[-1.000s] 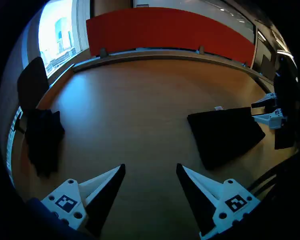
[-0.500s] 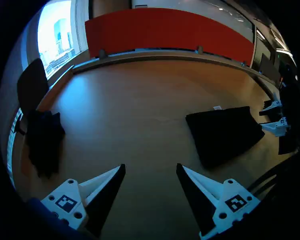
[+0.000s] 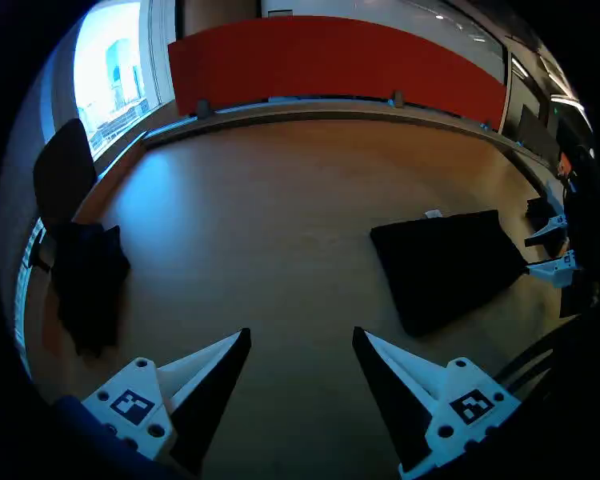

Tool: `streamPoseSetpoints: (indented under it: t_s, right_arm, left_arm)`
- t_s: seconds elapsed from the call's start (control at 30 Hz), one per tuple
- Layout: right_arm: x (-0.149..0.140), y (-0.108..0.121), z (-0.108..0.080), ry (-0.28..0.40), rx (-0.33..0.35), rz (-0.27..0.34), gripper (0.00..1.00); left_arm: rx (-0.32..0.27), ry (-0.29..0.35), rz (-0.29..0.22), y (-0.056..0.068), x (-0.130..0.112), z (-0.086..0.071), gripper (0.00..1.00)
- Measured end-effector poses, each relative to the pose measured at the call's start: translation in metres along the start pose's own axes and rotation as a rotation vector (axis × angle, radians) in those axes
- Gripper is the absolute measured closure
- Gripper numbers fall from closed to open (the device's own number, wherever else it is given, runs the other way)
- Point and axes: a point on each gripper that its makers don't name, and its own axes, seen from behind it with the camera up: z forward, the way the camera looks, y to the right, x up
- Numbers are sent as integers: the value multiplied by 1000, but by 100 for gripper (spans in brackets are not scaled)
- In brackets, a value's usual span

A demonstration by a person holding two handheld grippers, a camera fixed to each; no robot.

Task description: Fold towel

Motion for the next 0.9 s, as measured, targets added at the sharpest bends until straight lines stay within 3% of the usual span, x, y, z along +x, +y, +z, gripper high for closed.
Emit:
streamPoseSetpoints:
  t_s: [0.37,0.67,0.9]
  right_arm:
    - [-15,0,-3,-31,15,-8,6]
    - [-24,-10,-5,-70,75,-26,42]
    - [-24,-14,-5,-73,98,-15,62]
  left_arm:
    - [-2,-1,4,1,-1,0,6]
    - [0,-1,-1,2,-2,0,6]
    - [2,-1,-1,2,-3,-1,6]
